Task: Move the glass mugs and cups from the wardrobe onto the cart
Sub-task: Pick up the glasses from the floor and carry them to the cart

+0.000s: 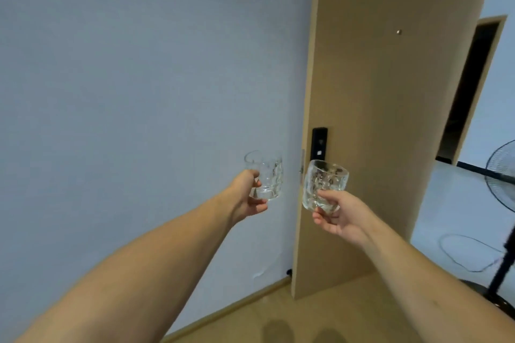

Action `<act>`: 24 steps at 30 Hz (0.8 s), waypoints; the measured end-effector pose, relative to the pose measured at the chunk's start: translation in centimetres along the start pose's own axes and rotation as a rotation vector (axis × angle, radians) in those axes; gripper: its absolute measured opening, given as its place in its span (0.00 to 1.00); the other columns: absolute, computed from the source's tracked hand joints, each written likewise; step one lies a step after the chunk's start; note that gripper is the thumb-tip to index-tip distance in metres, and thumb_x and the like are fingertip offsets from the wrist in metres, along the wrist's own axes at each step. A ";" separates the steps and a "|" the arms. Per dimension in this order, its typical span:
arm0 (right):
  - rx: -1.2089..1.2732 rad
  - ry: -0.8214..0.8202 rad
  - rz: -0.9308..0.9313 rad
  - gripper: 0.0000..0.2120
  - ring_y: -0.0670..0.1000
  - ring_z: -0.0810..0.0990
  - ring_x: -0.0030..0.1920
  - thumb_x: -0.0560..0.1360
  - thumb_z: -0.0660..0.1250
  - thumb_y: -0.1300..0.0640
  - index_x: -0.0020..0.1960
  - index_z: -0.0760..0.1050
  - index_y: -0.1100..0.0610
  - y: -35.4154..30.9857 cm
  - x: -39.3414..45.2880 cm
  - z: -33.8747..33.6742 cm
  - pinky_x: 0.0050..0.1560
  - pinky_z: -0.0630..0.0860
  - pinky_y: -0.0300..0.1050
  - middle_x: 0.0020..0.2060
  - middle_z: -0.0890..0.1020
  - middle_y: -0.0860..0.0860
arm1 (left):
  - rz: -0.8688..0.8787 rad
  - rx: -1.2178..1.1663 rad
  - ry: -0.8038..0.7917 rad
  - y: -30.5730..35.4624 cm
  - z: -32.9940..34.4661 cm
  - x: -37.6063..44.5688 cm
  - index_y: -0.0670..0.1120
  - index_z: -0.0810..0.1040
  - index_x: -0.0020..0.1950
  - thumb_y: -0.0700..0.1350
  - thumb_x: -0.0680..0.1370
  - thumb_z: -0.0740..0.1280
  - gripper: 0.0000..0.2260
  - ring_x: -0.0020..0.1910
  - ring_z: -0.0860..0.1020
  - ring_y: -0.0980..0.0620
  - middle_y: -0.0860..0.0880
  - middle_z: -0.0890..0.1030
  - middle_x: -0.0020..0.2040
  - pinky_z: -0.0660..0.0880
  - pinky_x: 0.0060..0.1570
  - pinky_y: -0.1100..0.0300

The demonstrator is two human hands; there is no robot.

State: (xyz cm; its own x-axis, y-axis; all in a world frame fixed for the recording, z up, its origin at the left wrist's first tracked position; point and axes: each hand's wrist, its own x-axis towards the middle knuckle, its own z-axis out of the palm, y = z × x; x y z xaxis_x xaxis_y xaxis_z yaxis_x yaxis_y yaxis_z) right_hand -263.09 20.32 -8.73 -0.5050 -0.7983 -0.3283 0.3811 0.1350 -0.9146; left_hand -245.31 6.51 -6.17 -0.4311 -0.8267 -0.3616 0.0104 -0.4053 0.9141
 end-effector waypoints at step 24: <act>-0.237 -0.558 0.059 0.11 0.57 0.78 0.36 0.75 0.73 0.60 0.45 0.70 0.59 9.3 -9.5 40.5 0.37 0.79 0.49 0.39 0.77 0.60 | 0.175 -0.203 0.532 4.2 -40.1 -19.3 0.45 0.72 0.43 0.49 0.81 0.62 0.10 0.46 0.77 0.40 0.43 0.74 0.50 0.82 0.44 0.49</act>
State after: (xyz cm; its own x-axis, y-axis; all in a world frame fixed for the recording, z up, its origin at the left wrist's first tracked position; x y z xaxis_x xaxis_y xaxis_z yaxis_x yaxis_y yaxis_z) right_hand -223.37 5.34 -4.52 0.0188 -0.9640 -0.2652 0.1812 0.2641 -0.9473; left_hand -200.74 5.14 -2.68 0.1037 -0.9486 -0.2991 0.2352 -0.2689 0.9340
